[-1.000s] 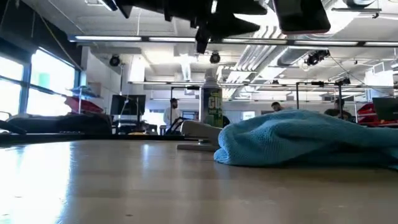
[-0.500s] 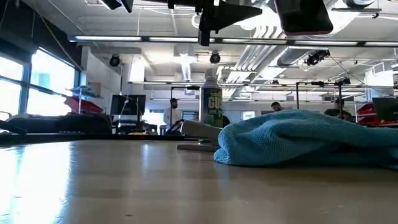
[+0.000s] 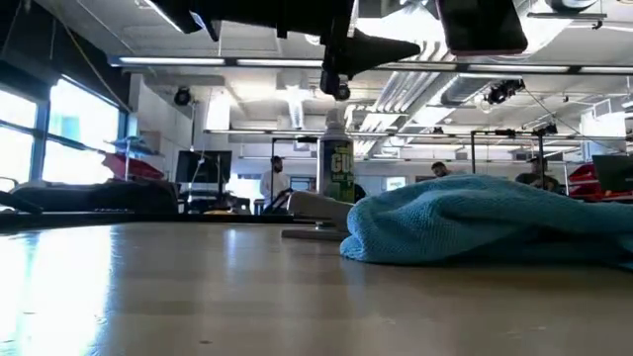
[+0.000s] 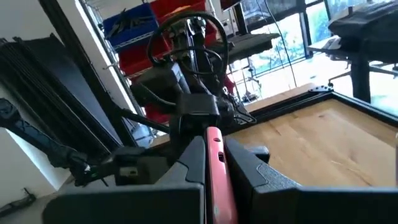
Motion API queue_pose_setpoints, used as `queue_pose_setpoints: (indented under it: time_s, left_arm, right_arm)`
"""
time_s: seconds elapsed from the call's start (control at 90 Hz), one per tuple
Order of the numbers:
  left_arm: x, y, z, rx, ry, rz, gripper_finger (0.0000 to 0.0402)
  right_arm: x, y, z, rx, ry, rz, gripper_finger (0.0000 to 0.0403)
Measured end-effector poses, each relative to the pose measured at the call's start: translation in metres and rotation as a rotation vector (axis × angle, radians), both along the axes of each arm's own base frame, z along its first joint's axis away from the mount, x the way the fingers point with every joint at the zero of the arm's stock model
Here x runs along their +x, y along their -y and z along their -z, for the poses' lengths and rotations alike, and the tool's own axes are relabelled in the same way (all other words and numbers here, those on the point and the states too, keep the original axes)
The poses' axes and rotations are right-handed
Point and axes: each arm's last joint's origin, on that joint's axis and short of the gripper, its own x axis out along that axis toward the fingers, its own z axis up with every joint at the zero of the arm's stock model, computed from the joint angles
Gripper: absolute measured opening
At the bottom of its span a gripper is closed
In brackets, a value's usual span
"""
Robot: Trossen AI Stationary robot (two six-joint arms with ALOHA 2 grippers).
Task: Apply microfiber cloth
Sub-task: Wipe the pink phone with the blue microfiber cloth
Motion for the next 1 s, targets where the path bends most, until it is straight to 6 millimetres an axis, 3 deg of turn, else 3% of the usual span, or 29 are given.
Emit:
queue_pose_setpoints:
  time_s: [0.233,0.367,0.511,0.722,1.0]
  left_arm:
    - [-0.003,-0.019,0.012,-0.246,-0.125,0.241,0.0269]
    - [-0.012,-0.055,0.013,-0.305,-0.116,0.161,0.0269]
    - [-0.02,-0.086,0.026,-0.438,-0.082,0.043,0.0269]
    - [-0.02,-0.092,0.041,-0.698,-0.134,0.034,0.0269]
    - [-0.019,-0.096,0.039,-0.856,-0.096,-0.037,0.0269]
  right_arm:
    - [-0.001,-0.004,-0.001,-0.032,0.006,-0.008,0.0003]
    - [-0.002,-0.008,-0.001,-0.029,0.006,-0.022,0.0003]
    - [-0.004,-0.014,0.001,-0.092,-0.008,-0.014,0.0003]
    - [-0.006,-0.032,0.003,-0.403,-0.013,-0.002,0.0003]
    - [0.011,-0.065,0.027,-0.83,-0.132,0.109,0.0003]
